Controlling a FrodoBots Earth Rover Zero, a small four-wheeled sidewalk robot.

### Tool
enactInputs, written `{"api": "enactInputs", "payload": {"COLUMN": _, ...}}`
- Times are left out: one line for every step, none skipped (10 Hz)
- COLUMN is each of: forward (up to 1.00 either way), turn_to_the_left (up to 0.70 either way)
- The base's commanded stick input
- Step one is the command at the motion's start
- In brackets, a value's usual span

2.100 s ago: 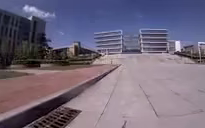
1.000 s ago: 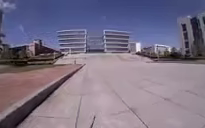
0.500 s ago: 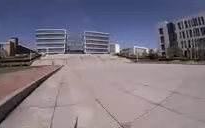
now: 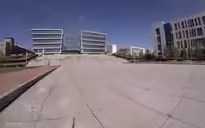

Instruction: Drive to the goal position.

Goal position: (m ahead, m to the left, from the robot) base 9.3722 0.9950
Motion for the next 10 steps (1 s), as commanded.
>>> {"api": "enactInputs", "payload": {"forward": 0.69, "turn_to_the_left": 0.0}}
{"api": "enactInputs", "payload": {"forward": 0.65, "turn_to_the_left": 0.0}}
{"api": "enactInputs", "payload": {"forward": 0.63, "turn_to_the_left": 0.0}}
{"api": "enactInputs", "payload": {"forward": 0.62, "turn_to_the_left": 0.0}}
{"api": "enactInputs", "payload": {"forward": 0.6, "turn_to_the_left": 0.0}}
{"api": "enactInputs", "payload": {"forward": 0.61, "turn_to_the_left": 0.0}}
{"api": "enactInputs", "payload": {"forward": 0.63, "turn_to_the_left": 0.0}}
{"api": "enactInputs", "payload": {"forward": 0.66, "turn_to_the_left": 0.0}}
{"api": "enactInputs", "payload": {"forward": 0.66, "turn_to_the_left": 0.0}}
{"api": "enactInputs", "payload": {"forward": 0.65, "turn_to_the_left": 0.0}}
